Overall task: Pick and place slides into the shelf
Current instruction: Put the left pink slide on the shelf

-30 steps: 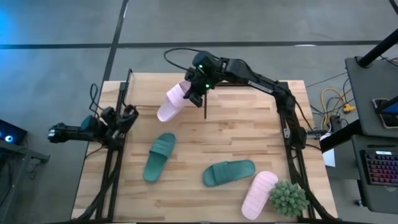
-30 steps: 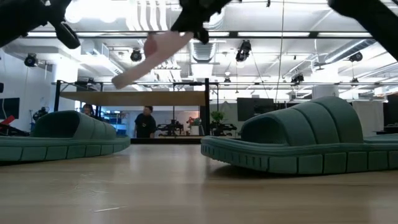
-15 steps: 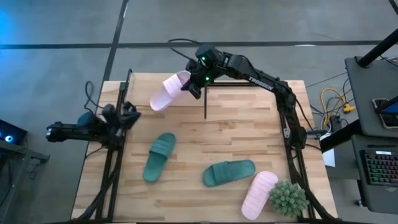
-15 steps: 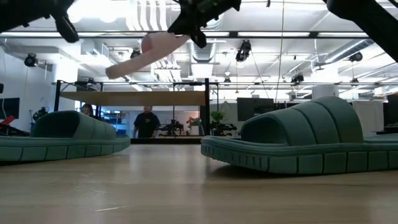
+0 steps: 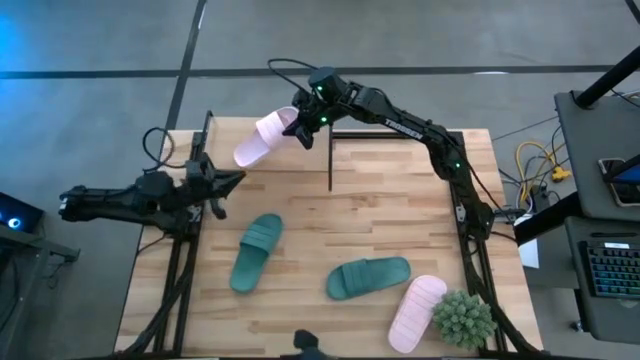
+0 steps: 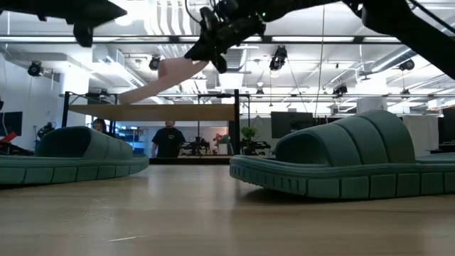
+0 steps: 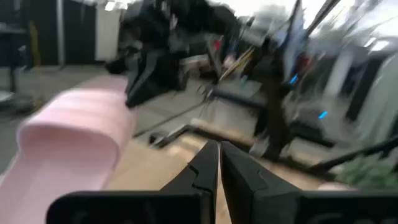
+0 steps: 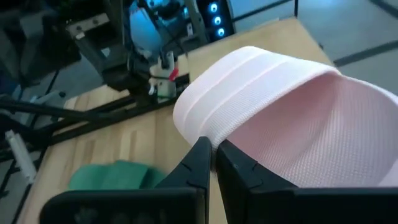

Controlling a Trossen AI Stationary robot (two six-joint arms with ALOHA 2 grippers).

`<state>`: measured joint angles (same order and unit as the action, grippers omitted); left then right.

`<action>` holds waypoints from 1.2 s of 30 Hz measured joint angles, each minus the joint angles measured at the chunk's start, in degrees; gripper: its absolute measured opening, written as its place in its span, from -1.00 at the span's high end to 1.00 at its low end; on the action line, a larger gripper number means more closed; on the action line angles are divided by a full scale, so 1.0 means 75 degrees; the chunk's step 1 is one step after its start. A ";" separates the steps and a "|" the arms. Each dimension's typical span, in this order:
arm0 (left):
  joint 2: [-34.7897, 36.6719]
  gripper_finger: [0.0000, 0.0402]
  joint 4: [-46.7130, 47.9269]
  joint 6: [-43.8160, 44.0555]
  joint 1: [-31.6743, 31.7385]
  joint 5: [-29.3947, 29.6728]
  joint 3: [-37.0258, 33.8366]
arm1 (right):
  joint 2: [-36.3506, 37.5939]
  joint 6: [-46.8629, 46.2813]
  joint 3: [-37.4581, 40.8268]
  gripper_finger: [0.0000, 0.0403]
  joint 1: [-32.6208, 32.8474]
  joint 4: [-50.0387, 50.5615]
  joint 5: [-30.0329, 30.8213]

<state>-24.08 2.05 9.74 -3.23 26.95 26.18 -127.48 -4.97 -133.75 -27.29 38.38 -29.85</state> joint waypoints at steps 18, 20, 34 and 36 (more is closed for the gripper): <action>-0.1997 0.98 -0.0645 0.0638 0.3083 -0.2807 0.0162 | -0.0617 -0.0273 0.0000 0.94 -0.0460 -0.0251 -0.0975; -0.2087 0.98 -0.0780 0.0645 0.3614 -0.3200 0.0171 | -0.0618 -0.0200 0.0000 0.94 -0.0469 -0.0126 -0.1099; -0.2144 0.98 0.0013 -0.0277 0.5495 -0.3304 0.0778 | -0.0652 0.0562 0.0039 0.94 -0.0501 0.0241 -0.0807; -0.2362 0.98 0.0301 -0.0393 0.5699 -0.3288 0.0825 | -0.0683 0.0559 0.0066 0.94 -0.0502 0.0242 -0.0797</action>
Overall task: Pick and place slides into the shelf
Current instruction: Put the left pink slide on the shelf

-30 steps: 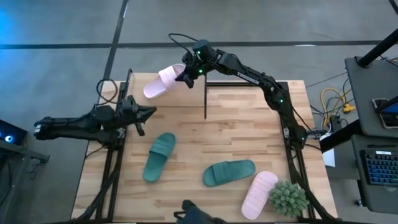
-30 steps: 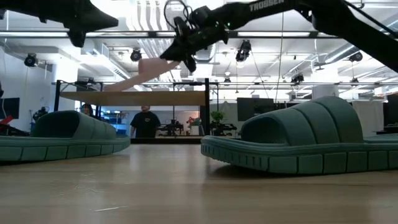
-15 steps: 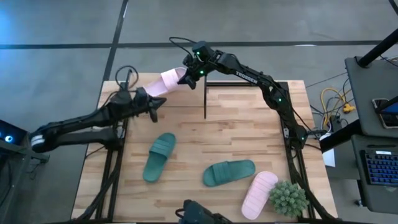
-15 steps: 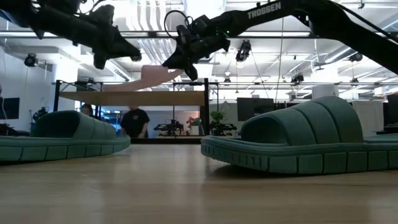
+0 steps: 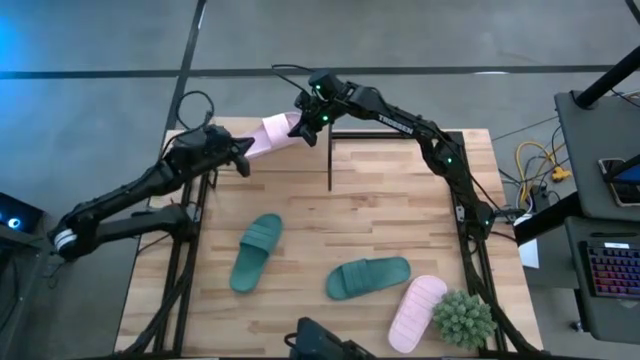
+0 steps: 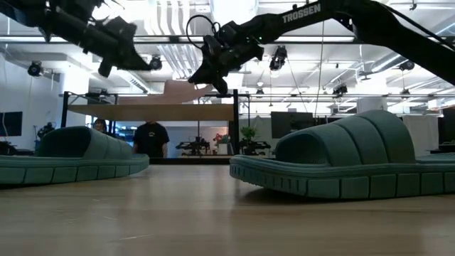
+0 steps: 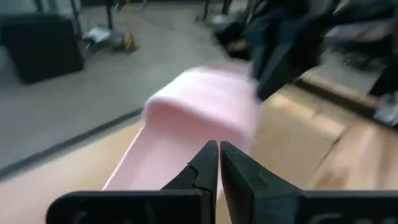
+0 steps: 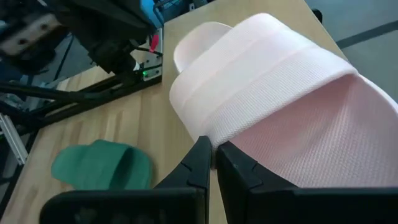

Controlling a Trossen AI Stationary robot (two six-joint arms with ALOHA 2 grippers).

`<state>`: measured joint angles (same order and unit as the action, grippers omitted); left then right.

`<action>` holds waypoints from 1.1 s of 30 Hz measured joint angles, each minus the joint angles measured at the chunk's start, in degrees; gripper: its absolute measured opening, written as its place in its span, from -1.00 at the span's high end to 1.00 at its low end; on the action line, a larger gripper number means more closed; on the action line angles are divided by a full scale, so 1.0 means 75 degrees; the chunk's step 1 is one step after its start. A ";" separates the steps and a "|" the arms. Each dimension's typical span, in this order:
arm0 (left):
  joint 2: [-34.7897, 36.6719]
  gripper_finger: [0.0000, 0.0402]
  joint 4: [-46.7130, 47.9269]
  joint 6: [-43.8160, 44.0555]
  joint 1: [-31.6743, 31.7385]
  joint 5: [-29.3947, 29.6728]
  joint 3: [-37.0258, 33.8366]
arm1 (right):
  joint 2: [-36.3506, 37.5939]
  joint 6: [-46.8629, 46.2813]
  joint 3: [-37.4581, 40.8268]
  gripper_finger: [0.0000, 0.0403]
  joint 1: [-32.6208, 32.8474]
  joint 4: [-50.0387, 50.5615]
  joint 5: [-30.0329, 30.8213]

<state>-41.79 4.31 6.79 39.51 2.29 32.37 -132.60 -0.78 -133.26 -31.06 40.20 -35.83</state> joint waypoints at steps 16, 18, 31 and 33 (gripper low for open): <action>-0.1304 0.98 0.1318 -0.1154 0.1326 -0.1032 0.0530 | -0.0241 -0.0675 -0.0119 0.91 -0.0010 -0.0223 0.0793; -0.1396 0.98 0.1310 -0.1190 0.1340 -0.1171 0.0544 | -0.0241 -0.0783 -0.0215 0.84 -0.0010 -0.0249 0.0870; -0.1792 0.98 0.1249 -0.1132 0.1346 -0.2079 0.0541 | -0.0050 -0.1662 -0.0220 0.13 -0.0081 -0.0191 0.2975; -0.1779 0.98 0.1283 -0.0959 0.1340 -0.2175 0.0541 | 0.0077 -0.1882 -0.0232 0.08 -0.0121 -0.0174 0.3475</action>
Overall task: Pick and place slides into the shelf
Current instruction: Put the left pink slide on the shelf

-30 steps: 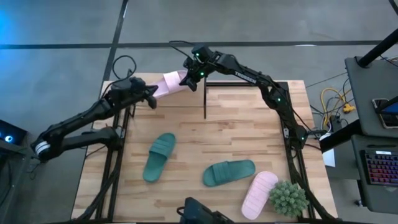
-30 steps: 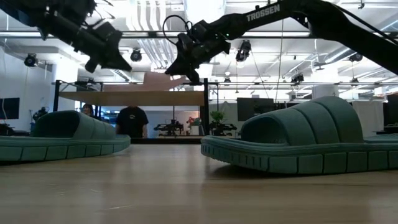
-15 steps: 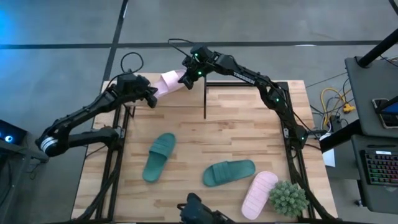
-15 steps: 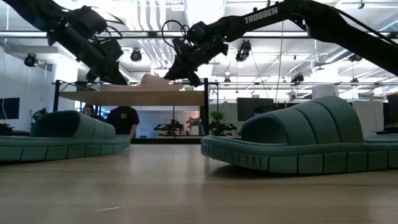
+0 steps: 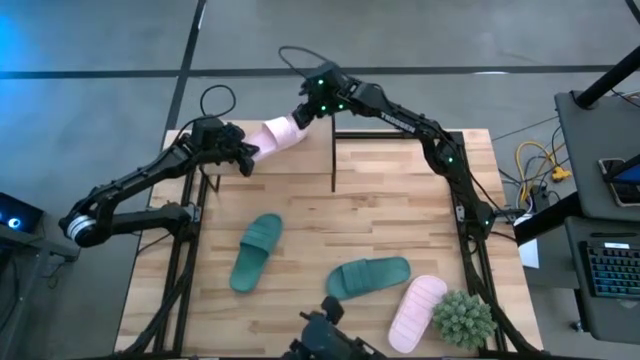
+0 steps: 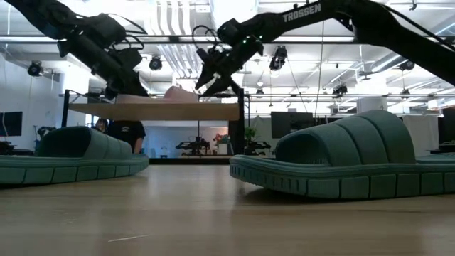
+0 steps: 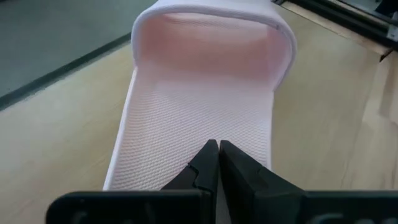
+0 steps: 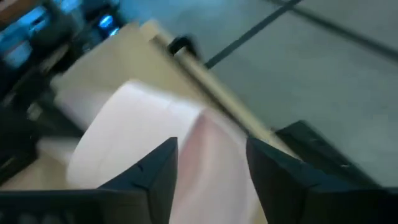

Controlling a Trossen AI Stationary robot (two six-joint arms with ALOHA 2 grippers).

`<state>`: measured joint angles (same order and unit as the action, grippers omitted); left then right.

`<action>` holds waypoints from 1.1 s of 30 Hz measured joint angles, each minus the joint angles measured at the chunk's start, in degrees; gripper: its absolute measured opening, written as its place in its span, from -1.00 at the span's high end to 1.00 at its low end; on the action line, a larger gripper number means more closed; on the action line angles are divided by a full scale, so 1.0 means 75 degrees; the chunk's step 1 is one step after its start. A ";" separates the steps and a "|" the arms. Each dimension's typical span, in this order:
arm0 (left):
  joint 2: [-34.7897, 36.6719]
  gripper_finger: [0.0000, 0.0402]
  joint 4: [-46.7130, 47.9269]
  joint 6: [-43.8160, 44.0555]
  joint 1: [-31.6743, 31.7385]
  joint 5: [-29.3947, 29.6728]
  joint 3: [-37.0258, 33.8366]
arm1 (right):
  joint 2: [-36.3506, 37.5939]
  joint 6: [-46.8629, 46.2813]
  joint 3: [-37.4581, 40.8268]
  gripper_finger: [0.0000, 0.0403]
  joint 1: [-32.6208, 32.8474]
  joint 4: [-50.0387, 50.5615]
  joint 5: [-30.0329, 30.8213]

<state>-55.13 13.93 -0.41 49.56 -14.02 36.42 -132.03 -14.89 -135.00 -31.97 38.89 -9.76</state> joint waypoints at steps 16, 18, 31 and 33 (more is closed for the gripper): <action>0.1196 0.98 0.0068 0.0403 0.0000 -0.0187 0.0260 | 0.0225 0.0830 0.0022 0.17 0.0056 0.1705 -0.1382; 0.1365 0.98 0.0064 0.0289 0.0010 0.0543 0.0231 | 0.0228 0.0958 0.0011 0.17 0.0120 0.1697 -0.1354; 0.0126 0.98 0.0481 0.0177 0.0572 0.1432 0.0510 | 0.0193 0.1914 0.0023 0.31 0.0389 0.2416 -0.0717; -0.0052 0.98 0.0486 0.0187 0.0652 0.1422 0.0685 | 0.0193 0.2038 0.0028 0.35 0.0393 0.2669 -0.0591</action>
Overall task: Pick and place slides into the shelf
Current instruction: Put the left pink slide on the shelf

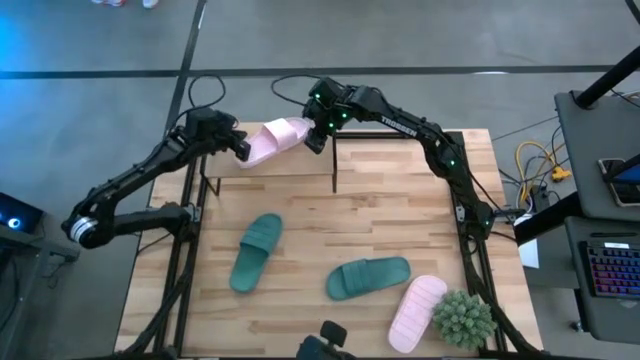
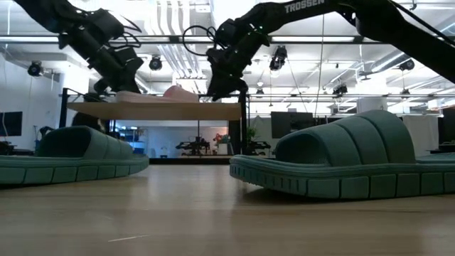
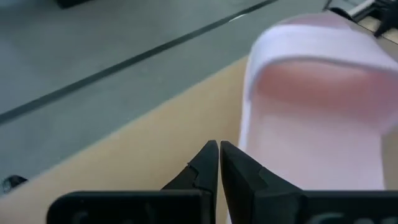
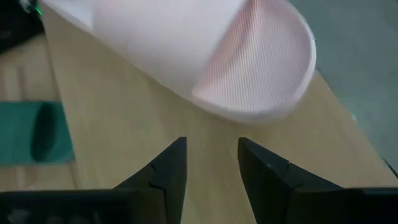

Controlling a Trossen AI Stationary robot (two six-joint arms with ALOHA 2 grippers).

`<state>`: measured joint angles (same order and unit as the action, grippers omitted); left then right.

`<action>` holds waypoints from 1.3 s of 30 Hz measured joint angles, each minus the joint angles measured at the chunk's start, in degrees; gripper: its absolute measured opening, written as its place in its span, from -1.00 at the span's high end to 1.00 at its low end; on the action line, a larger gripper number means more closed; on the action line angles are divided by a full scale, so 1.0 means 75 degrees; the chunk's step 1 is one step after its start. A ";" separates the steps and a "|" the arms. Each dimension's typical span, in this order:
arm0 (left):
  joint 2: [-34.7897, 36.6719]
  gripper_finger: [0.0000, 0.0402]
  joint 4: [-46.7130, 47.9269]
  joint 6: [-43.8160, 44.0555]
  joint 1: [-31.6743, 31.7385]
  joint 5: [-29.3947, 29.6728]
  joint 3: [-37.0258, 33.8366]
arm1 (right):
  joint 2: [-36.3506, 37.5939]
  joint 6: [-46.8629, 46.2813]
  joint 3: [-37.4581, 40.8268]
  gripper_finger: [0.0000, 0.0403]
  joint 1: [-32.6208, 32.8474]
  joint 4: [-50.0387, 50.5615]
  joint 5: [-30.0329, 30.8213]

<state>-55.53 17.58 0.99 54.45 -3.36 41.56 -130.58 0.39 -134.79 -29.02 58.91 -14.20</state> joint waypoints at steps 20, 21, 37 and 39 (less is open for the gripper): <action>-0.0677 0.98 0.0482 -0.0190 0.0158 -0.0895 0.0291 | -0.0327 -0.0030 0.0016 0.42 0.0092 -0.0781 0.0140; -0.0674 0.98 0.0563 -0.0189 0.0154 -0.1053 0.0292 | -0.0338 -0.0030 0.0016 0.42 0.0091 -0.0856 0.0139; -0.0304 0.98 0.1043 -0.0043 0.0126 -0.1473 0.0146 | -0.0781 -0.0304 0.0024 0.42 0.0115 -0.2820 0.0460; -0.0203 0.98 0.0994 -0.0044 0.0126 -0.1401 0.0143 | -0.0781 -0.0325 0.0024 0.42 0.0117 -0.2952 0.0673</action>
<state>-57.05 25.04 0.67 55.40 -13.87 42.63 -136.44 -2.05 -134.61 -28.14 36.77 -9.15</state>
